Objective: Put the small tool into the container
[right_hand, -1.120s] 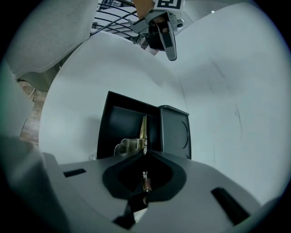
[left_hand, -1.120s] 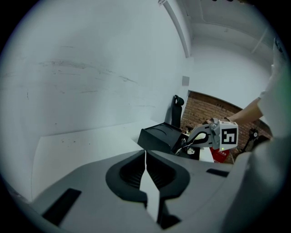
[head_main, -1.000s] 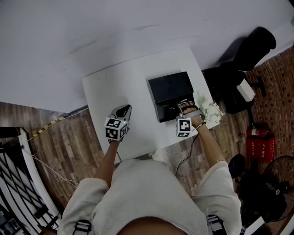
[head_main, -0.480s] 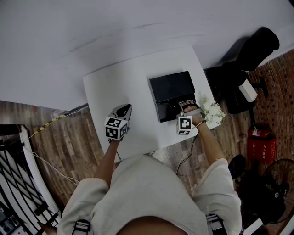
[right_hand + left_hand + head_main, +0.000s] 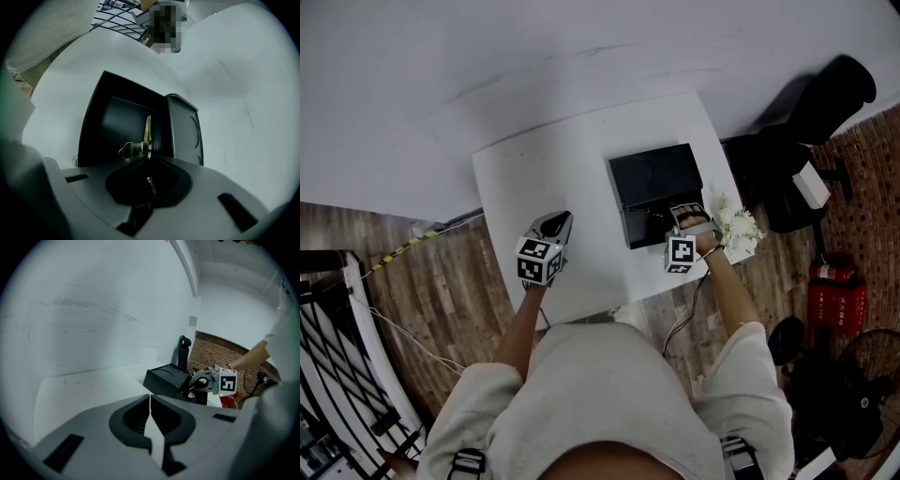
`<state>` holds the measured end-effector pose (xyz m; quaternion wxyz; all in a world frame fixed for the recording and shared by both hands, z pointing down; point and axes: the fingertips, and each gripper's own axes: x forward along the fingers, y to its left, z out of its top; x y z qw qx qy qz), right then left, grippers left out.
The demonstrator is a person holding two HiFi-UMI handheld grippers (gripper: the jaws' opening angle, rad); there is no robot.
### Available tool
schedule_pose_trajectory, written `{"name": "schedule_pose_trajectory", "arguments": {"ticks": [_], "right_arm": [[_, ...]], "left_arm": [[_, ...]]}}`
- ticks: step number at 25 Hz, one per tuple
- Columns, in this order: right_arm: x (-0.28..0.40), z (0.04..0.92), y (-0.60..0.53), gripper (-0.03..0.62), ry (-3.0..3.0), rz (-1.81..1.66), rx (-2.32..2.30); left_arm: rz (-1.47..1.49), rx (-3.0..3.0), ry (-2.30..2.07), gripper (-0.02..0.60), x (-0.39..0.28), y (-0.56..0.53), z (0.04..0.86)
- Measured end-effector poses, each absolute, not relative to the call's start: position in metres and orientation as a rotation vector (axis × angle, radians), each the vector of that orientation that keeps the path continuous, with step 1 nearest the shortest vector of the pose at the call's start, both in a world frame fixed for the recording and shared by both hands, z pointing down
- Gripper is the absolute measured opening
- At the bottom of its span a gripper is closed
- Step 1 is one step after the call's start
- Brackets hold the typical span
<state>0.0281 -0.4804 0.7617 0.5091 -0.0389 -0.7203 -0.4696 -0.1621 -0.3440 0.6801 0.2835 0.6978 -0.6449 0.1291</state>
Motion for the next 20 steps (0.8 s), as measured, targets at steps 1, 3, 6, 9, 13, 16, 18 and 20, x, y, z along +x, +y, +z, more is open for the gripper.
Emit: {"name": "schedule_pose_trajectory", "arguments": {"ticks": [1,3,6,9,13,16,18,20], "right_arm": [[0.029,0.762,-0.481,0.003,-1.733,-1.131,-0.090],[0.031,0.764,-0.482,0.003,-1.731,-1.121,-0.089],[0.033,0.769,-0.479,0.029,-1.728,-1.106,-0.106],[0.035,0.768,-0.475,0.032,-1.726,-1.108,-0.108],[0.036,0.770,-0.475,0.048,-1.722,-1.099,-0.118],[0.040,0.774,-0.473,0.098,-1.720,-1.063,-0.129],[0.042,0.774,-0.474,0.107,-1.723,-1.037,-0.119],[0.043,0.773,-0.477,0.146,-1.722,-1.028,-0.106]], "left_arm": [[0.345,1.868,-1.727,0.014,-0.162,-0.344,0.680],[0.343,1.870,-1.725,0.014,-0.161,-0.345,0.680],[0.346,1.872,-1.726,0.014,-0.161,-0.344,0.680],[0.348,1.872,-1.724,0.014,-0.159,-0.342,0.680],[0.350,1.868,-1.725,0.014,-0.158,-0.340,0.681],[0.350,1.872,-1.720,0.014,-0.156,-0.340,0.681],[0.352,1.875,-1.713,0.014,-0.154,-0.340,0.680],[0.353,1.877,-1.712,0.014,-0.153,-0.340,0.680]]}}
